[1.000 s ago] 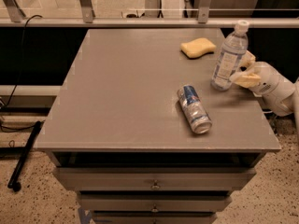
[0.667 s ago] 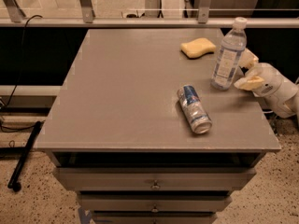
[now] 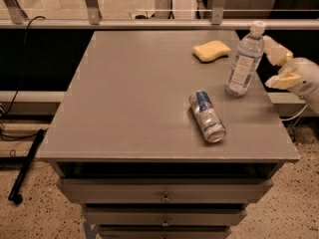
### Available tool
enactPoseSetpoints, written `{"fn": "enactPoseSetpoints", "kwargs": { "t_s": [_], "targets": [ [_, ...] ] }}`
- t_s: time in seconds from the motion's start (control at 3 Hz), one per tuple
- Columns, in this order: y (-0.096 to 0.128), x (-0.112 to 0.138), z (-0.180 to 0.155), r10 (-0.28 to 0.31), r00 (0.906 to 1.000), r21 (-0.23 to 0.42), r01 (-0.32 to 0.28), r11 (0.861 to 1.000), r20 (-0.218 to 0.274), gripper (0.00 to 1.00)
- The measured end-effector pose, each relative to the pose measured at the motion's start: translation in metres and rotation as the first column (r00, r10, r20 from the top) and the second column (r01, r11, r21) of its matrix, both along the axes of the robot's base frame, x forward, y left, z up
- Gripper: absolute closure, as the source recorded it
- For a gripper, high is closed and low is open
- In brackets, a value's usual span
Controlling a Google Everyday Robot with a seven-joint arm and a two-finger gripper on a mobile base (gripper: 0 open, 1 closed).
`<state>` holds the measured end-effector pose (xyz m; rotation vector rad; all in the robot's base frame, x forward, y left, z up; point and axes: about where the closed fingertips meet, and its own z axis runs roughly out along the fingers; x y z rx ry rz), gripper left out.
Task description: Place blue plastic bottle upright
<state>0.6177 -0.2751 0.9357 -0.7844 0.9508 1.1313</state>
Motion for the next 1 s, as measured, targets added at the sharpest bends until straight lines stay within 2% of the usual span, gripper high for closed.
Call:
{"fn": "enactPoseSetpoints", "kwargs": {
  "t_s": [0.33,0.67,1.0],
  "targets": [
    [-0.039,-0.015,0.041,-0.072,0.9970,-0.167,0.066,0.984,-0.029,0.00],
    [-0.059,-0.018,0.053,-0.117,0.9928,-0.192,0.110,0.975,-0.026,0.00],
    [-0.059,-0.018,0.053,-0.117,0.9928,-0.192,0.110,0.975,-0.026,0.00]
  ]
}}
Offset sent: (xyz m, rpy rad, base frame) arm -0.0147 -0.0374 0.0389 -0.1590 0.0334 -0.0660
